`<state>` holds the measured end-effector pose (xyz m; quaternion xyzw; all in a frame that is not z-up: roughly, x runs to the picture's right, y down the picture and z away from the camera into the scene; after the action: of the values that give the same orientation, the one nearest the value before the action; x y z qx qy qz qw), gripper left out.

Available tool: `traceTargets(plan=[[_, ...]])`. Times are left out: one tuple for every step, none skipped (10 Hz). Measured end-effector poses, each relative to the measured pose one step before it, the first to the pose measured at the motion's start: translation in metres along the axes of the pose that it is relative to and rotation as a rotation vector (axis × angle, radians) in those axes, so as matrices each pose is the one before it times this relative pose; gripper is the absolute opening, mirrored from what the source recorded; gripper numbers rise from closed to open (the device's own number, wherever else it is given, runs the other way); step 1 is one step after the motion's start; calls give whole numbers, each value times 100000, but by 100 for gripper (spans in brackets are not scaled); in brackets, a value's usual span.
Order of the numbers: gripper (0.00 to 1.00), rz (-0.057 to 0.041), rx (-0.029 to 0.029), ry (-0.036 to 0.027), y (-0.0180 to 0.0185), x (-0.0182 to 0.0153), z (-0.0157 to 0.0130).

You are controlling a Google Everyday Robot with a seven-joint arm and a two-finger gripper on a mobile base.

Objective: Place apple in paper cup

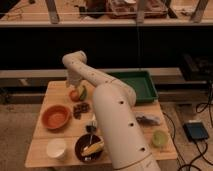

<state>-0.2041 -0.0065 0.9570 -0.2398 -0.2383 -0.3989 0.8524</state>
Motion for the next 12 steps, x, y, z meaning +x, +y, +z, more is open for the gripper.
traceTargets(plan=[[52, 113, 95, -345, -38, 28, 148], [52, 144, -133, -390, 43, 4, 176], [52, 109, 35, -299, -12, -30, 111], [52, 52, -2, -399, 9, -57, 128], [52, 49, 54, -236, 10, -16, 60], [52, -4, 47, -263, 1, -45, 65], [52, -28, 49, -158, -10, -10, 46], [52, -121, 84, -281, -50, -9, 35], [52, -56, -30, -324, -10, 0, 88], [52, -33, 37, -319, -58, 1, 175], [52, -100, -103, -359, -43, -70, 129], [52, -151, -355, -719, -3, -105, 309]])
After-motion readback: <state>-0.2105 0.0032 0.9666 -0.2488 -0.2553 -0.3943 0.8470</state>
